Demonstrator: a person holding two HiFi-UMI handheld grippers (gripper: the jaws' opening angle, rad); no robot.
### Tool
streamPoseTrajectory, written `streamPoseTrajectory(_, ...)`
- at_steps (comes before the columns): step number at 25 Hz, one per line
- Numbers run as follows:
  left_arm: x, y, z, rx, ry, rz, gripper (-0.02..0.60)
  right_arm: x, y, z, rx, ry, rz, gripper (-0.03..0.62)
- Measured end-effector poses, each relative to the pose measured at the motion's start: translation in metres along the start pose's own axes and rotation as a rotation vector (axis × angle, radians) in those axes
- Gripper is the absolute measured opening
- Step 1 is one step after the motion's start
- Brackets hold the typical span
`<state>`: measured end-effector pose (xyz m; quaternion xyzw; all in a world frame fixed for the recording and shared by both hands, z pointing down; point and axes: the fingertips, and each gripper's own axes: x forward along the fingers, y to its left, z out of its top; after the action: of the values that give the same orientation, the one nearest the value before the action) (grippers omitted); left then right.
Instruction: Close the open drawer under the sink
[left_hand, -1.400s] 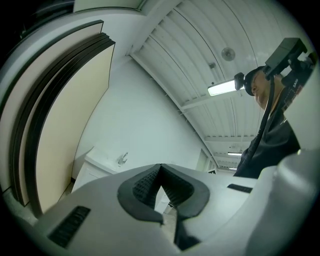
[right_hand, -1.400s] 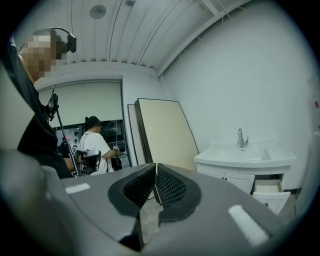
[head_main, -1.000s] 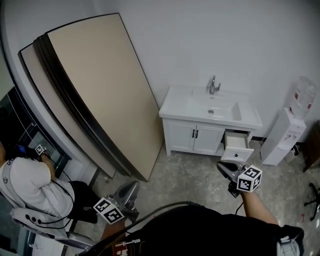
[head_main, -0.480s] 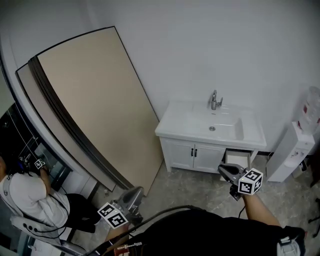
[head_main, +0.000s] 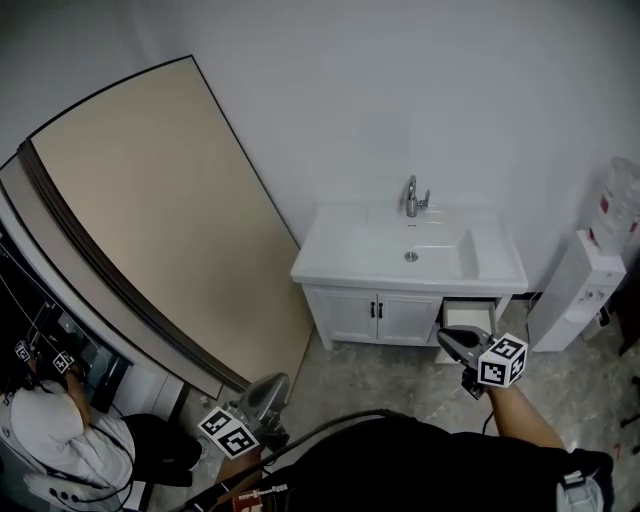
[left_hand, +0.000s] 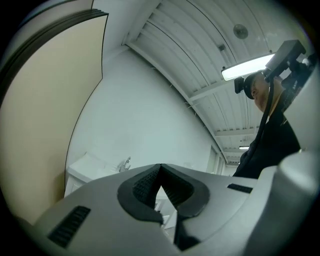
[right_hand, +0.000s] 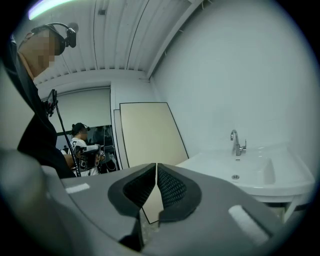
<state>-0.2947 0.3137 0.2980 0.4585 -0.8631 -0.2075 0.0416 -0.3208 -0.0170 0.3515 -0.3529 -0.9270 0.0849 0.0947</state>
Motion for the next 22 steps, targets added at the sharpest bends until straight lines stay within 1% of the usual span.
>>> streamPoseTrajectory(5, 0.021, 0.053, 0.018, -0.030, 0.013, -0.075, 0.000, 0.036, -0.009, 0.011, -0.003, -0.010, -0.077, 0.011)
streamPoseTrajectory(8, 0.028, 0.088, 0.043, -0.019, 0.025, -0.122, 0.000, 0.070, -0.003, 0.030, -0.030, -0.027, -0.105, 0.011)
streamPoseTrajectory(10, 0.031, 0.112, 0.061, -0.012, 0.032, -0.143, 0.000, 0.093, 0.000, 0.040, -0.030, -0.045, -0.121, 0.011)
streamPoseTrajectory(15, 0.037, 0.169, 0.097, -0.007, 0.045, -0.187, 0.000, 0.142, 0.002, 0.052, -0.020, -0.048, -0.175, 0.011)
streamPoseTrajectory(19, 0.038, 0.207, 0.110, -0.033, 0.064, -0.219, 0.000, 0.169, 0.005, 0.057, -0.004, -0.037, -0.221, 0.011)
streamPoseTrajectory(22, 0.042, 0.226, 0.110, -0.046, 0.080, -0.238, 0.000, 0.183, 0.006, 0.058, 0.000, -0.032, -0.242, 0.011)
